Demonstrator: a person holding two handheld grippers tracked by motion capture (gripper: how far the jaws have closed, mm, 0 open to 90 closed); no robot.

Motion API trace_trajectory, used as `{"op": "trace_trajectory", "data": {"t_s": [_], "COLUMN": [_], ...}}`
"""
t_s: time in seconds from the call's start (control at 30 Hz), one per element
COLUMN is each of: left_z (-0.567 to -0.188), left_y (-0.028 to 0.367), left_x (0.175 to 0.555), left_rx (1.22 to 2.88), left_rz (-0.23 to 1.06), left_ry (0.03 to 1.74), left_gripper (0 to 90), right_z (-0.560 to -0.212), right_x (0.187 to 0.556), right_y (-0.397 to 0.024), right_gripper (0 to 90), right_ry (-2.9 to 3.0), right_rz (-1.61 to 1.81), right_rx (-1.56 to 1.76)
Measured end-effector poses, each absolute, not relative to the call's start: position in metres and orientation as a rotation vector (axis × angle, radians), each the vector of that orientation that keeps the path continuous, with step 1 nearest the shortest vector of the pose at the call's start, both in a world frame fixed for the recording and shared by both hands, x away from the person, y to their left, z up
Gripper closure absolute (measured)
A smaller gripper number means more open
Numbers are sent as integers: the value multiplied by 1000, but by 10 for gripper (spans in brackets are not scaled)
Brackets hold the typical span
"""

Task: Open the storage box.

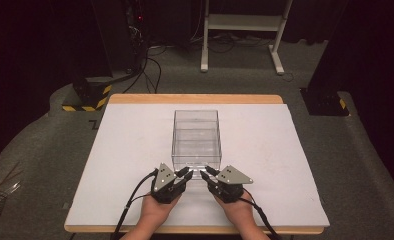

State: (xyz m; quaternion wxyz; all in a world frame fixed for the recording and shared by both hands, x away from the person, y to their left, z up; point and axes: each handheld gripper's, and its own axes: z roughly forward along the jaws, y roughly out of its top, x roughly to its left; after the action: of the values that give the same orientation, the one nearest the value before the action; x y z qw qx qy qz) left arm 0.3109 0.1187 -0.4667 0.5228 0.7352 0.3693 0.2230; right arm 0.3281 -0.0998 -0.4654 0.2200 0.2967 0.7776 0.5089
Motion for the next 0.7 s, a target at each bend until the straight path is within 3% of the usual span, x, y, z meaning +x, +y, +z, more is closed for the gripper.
{"op": "trace_trajectory", "data": {"t_s": [0.7], "left_z": [-467], "left_y": [121], "left_x": [281], "left_rx": [1783], "left_rz": [531], "left_ry": [877], "left_gripper": [751], "right_z": [-467], "right_x": [302], "right_y": [-100], "right_gripper": [725], "right_ry": [2185], "right_rz": [1413], "right_rx": [749]}}
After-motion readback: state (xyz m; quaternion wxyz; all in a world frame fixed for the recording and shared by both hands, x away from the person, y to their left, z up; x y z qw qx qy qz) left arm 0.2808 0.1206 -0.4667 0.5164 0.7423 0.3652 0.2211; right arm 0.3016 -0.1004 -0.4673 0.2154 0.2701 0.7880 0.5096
